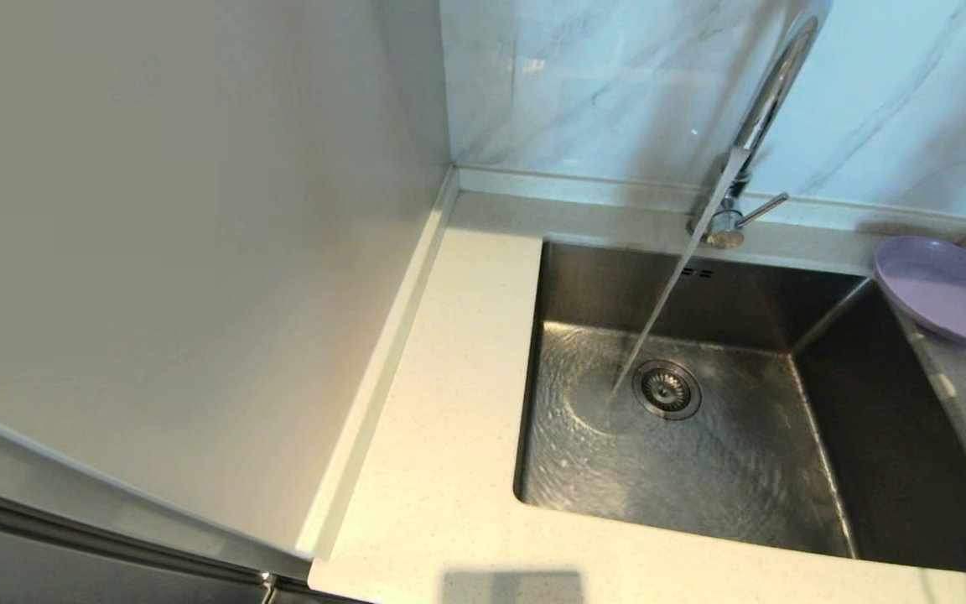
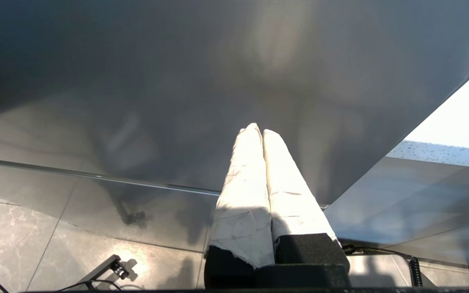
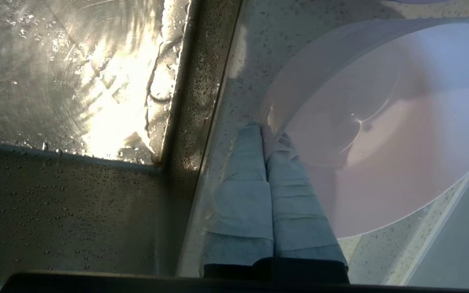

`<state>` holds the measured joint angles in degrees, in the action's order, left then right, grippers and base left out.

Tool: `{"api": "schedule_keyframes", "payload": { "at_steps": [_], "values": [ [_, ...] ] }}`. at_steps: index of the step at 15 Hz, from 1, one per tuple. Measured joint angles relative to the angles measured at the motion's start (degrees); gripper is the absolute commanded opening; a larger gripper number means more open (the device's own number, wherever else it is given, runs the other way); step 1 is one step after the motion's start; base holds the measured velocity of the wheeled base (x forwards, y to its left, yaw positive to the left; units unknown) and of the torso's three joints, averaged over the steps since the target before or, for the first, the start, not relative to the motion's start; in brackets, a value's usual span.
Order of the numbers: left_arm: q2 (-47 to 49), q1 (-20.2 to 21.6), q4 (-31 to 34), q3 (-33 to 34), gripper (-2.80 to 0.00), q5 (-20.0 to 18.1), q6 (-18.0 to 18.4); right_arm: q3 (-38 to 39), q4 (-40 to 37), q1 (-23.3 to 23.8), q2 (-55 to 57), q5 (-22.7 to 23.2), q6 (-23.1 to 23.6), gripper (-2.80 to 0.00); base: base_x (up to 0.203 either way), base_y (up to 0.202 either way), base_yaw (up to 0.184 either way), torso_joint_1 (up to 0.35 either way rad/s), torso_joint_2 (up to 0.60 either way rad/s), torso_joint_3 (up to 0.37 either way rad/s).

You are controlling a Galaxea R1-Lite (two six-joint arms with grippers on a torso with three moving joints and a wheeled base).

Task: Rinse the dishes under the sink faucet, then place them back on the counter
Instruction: Place the bowl on the table

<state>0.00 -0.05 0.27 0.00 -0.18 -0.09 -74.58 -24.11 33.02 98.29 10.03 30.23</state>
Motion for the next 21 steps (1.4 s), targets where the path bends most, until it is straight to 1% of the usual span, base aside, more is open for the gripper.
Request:
{"api": "schedule_keyframes", "payload": {
  "at_steps": [9,11,13,15,17,21],
  "values": [
    [0.0,0.05,0.0,0.0,-2.8,0.02,0.02,-0.72,-0.02,1.18,-0.2,-0.01,-0.23,0.0,0.0,0.0,0.0,0.0,0.0,0.0],
    [0.0,0.05,-0.02,0.0,-2.8,0.0,0.02,-1.57,-0.54,1.18,-0.93,0.53,-1.77,0.0,0.0,0.0,0.0,0.0,0.0,0.0],
    [0.0,0.05,-0.02,0.0,-2.8,0.01,0.01,-3.51,-2.83,0.97,-1.96,2.27,-4.04,0.0,0.0,0.0,0.0,0.0,0.0,0.0],
    [0.0,0.05,-0.02,0.0,-2.8,0.0,0.0,-6.13,-5.41,0.44,-3.35,5.72,-4.19,0.0,0.0,0.0,0.0,0.0,0.0,0.0],
    [0.0,0.05,0.0,0.0,-2.8,0.02,0.02,-9.71,-8.43,-1.4,-5.18,9.11,-4.1,0.0,0.0,0.0,0.0,0.0,0.0,0.0],
    [0.0,0.05,0.0,0.0,-2.8,0.02,0.0,-16.61,-15.96,-8.1,-8.16,9.47,-4.06,0.0,0.0,0.0,0.0,0.0,0.0,0.0]
  ]
}}
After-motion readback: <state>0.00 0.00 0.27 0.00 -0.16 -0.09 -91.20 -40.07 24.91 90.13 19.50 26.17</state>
